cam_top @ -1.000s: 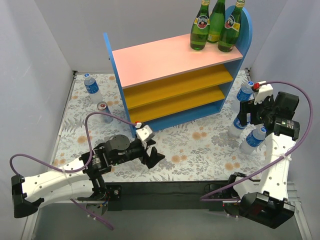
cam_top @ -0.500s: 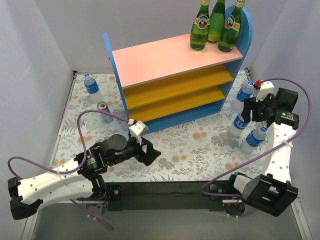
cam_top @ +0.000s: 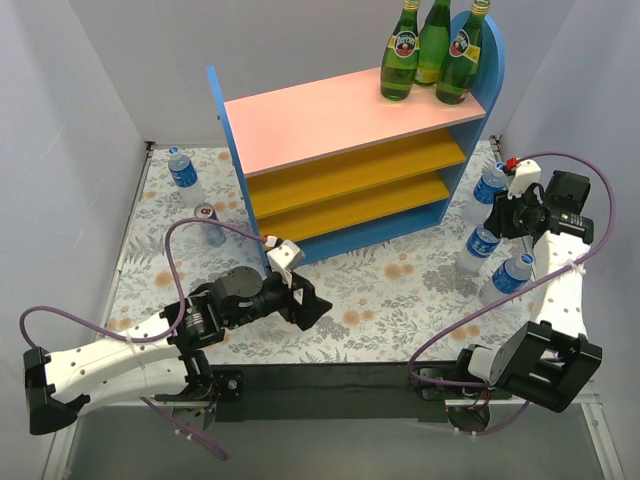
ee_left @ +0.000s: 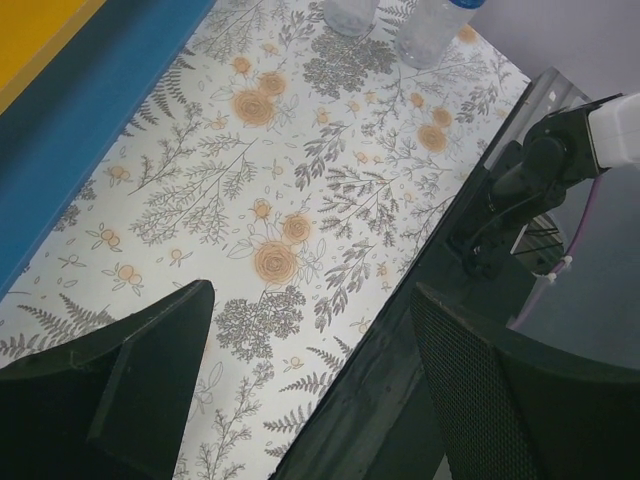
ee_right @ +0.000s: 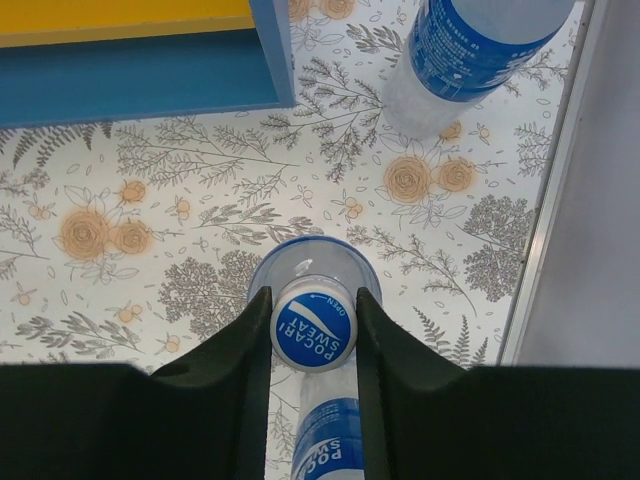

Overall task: Place and organize the beverage onto the shelf
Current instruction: Pick up the drink from the center of the board.

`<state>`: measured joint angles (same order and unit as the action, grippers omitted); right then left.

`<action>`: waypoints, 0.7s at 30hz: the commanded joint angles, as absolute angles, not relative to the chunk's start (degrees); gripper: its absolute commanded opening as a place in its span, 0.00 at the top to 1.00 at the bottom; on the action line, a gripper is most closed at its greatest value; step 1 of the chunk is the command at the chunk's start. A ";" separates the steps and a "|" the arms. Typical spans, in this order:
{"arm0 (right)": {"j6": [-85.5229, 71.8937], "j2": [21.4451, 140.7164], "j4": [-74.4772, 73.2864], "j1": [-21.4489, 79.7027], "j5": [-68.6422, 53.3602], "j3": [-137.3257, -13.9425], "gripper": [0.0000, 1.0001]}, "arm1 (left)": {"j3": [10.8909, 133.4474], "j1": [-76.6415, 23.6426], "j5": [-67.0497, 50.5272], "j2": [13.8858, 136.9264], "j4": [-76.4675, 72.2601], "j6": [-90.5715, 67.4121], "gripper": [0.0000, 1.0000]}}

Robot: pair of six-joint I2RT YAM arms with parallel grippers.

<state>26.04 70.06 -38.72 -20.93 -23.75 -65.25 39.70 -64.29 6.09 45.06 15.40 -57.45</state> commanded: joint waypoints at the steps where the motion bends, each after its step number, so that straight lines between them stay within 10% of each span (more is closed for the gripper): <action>1: 27.94 70.40 -37.26 -21.09 -26.54 -65.30 0.78 | 38.24 -64.25 4.05 45.61 10.73 -57.22 0.21; 4: 29.61 69.09 -38.14 -21.09 -29.87 -65.21 0.99 | 36.75 -64.25 2.65 46.23 6.95 -56.25 0.19; 21: 41.49 56.52 -54.84 -1.10 -47.11 -67.59 0.99 | 38.84 -64.16 -9.58 71.16 -30.22 -39.11 0.09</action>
<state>40.64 59.72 -54.43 -9.04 -40.47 -66.70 34.98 -64.29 -6.81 66.81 -22.46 -42.87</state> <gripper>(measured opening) 0.392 0.909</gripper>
